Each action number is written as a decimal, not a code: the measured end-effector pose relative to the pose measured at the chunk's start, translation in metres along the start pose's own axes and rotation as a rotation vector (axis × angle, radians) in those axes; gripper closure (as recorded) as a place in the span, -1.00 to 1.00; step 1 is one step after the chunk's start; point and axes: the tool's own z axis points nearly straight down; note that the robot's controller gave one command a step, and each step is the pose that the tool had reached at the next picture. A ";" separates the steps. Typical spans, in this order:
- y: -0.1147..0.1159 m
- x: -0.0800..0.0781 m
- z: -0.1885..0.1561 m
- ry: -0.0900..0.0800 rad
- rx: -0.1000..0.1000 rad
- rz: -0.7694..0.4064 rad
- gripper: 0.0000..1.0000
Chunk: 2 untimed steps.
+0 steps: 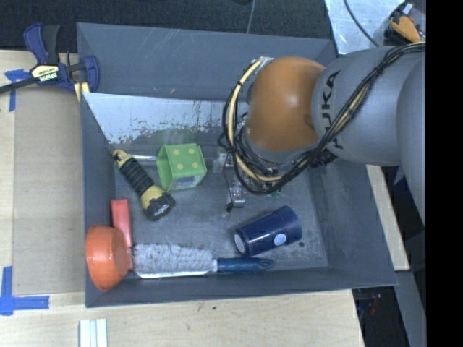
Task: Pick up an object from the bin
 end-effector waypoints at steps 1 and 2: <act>0.000 -0.001 -0.005 -0.007 0.000 0.003 -1.00; -0.112 0.004 0.013 -0.003 0.000 -0.276 -1.00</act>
Offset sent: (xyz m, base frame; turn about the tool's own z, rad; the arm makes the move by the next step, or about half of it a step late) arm -0.0045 -0.1126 -0.0134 -0.2810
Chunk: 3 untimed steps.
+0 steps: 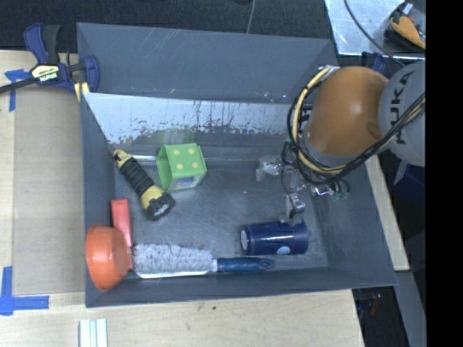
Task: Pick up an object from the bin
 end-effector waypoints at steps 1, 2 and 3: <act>0.027 0.013 0.007 -0.011 0.000 0.180 -1.00; 0.129 0.047 0.024 -0.001 -0.001 -0.210 -1.00; -0.013 0.090 0.049 -0.010 0.003 -0.134 -1.00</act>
Offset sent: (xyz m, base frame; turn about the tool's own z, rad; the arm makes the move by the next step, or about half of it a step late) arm -0.0794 0.1078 -0.0232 -0.2066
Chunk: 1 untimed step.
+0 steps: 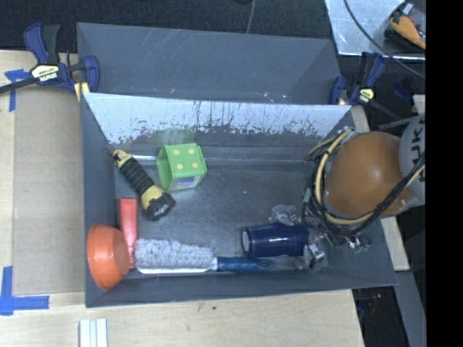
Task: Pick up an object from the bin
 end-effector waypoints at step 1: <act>0.119 -0.059 0.001 -0.010 0.014 0.004 1.00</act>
Offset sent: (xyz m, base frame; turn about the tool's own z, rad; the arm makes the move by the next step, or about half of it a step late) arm 0.0000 0.0000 0.0000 0.0000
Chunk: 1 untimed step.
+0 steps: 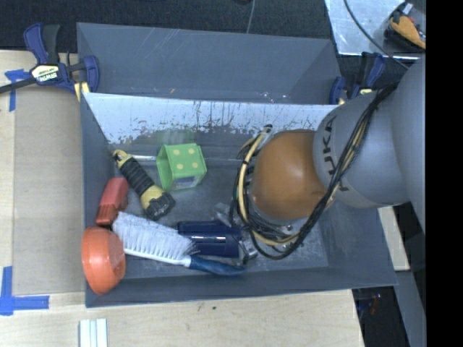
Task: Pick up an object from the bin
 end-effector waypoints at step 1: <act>0.045 -0.020 0.000 -0.004 -0.007 -0.009 1.00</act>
Offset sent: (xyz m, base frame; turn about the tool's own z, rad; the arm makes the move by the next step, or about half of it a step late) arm -0.0008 0.0325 0.0893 -0.0034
